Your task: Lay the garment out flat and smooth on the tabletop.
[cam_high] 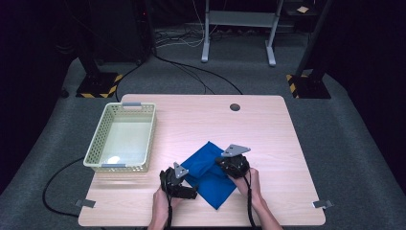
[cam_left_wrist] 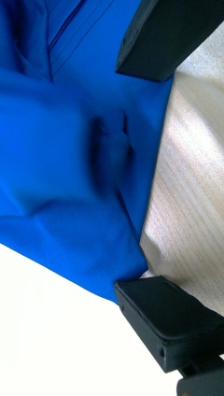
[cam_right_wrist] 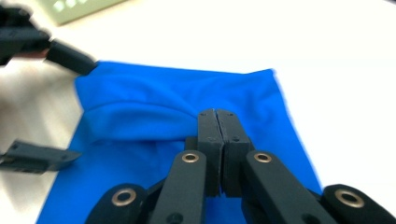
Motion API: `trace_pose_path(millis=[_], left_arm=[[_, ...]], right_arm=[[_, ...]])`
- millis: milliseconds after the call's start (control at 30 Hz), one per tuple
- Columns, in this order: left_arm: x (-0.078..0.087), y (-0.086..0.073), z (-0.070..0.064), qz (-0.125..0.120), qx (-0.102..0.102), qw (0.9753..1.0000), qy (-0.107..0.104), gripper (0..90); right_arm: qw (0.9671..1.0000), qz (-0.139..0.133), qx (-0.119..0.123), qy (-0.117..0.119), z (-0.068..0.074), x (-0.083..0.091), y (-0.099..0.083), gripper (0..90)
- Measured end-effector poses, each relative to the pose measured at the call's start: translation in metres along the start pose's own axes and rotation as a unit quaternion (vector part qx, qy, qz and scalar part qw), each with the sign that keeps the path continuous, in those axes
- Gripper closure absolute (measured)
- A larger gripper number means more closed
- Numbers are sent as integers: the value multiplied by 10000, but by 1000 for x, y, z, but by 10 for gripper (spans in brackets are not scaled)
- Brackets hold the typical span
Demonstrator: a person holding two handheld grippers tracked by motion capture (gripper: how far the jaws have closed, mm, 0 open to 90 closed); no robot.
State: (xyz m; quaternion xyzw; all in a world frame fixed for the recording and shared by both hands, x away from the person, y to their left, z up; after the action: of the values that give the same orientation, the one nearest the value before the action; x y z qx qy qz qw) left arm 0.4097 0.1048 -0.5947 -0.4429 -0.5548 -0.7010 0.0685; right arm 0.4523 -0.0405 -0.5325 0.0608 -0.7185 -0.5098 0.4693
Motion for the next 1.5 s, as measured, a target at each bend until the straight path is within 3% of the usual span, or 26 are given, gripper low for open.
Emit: trace_pose_path(millis=[233,333,433,533,567,600,667,733,967,1133,1267,1367,1500], left_arm=[[0,0,0,-1,0,10000,2,0],[0,0,0,-4,6,10000,7,0],[0,0,0,-2,4,10000,7,0],[0,0,0,-1,3,10000,8,0],[0,0,0,0,3,10000,6,0],[0,0,0,-1,3,10000,5,0],[0,0,0,0,-13,10000,12,1],[0,0,0,-2,-22,10000,13,4],[1,0,0,0,-14,10000,17,3],[1,0,0,0,-19,10000,16,3],[1,0,0,-2,-14,10000,14,3],[1,0,0,-3,-19,10000,14,4],[0,0,0,-9,-6,10000,7,5]], right_arm=[[9980,-175,-374,-473,-40,17,5,895],[9974,-52,-436,-569,-52,17,1,893],[9973,237,-497,-476,-55,10,-9,882],[9972,414,-425,-454,-49,6,-18,798],[9973,397,-442,-427,-47,6,-19,685],[9973,397,-442,-427,-47,6,-19,685],[9972,394,-434,-466,-44,8,-18,508],[9979,363,-270,-461,-38,12,-15,399],[9991,374,202,-65,-3,14,-8,235],[9976,444,517,87,18,6,-8,211],[9954,590,724,208,32,-3,-11,245],[9936,719,868,93,36,-11,-15,282],[9932,797,848,32,36,-17,-19,394]])
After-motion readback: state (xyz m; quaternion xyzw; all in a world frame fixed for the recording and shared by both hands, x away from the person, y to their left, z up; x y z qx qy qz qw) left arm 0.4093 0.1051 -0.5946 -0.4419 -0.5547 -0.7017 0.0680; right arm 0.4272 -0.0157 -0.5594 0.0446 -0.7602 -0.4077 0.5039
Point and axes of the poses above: each handheld gripper's, and its own axes: x roughly backward along the jaws, y roughly out of its top, z roughly to its left, the point moved 9 cm from there along -x, roughly forward along the jaws
